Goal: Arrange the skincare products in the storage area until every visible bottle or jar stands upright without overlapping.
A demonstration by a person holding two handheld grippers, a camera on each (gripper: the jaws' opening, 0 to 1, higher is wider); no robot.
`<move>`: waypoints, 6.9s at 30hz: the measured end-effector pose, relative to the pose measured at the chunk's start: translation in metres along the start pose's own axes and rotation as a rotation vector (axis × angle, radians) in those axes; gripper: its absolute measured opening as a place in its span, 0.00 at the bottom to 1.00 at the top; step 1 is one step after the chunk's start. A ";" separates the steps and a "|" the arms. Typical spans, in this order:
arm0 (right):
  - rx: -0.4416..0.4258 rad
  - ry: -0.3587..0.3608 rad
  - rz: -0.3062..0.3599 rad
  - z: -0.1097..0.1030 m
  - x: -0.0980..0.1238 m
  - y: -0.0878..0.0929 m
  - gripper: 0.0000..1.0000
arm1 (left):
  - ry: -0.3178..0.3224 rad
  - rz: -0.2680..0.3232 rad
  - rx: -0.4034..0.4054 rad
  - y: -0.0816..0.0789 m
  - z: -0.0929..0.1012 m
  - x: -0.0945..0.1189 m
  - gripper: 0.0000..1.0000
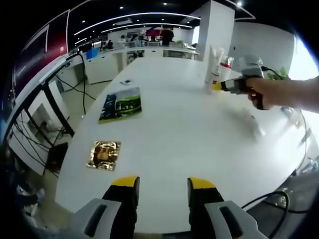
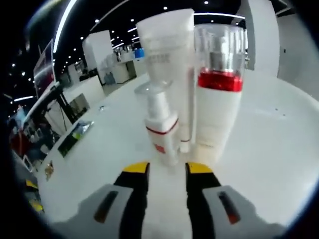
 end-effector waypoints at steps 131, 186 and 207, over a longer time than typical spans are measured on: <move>1.003 -0.639 0.002 -0.126 0.248 0.060 0.22 | 0.935 0.057 0.625 -0.105 0.201 0.056 0.22; -0.423 -1.074 -0.167 -0.110 0.313 0.031 0.21 | 1.343 0.027 0.627 -0.119 0.228 0.115 0.35; -0.206 -1.158 -0.222 -0.135 0.340 0.033 0.23 | 1.498 -0.164 0.282 -0.075 0.276 0.143 0.23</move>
Point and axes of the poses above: the point that each gripper's makers call its tool centre point, and the gripper's own axes: x roughly backward along the fingers, z roughly to its right, y roughly out of its underside, the point moved 2 cm from there along x, roughly backward along the fingers, and after that the axes turned 2 degrees about y, right-handed, at the moved point
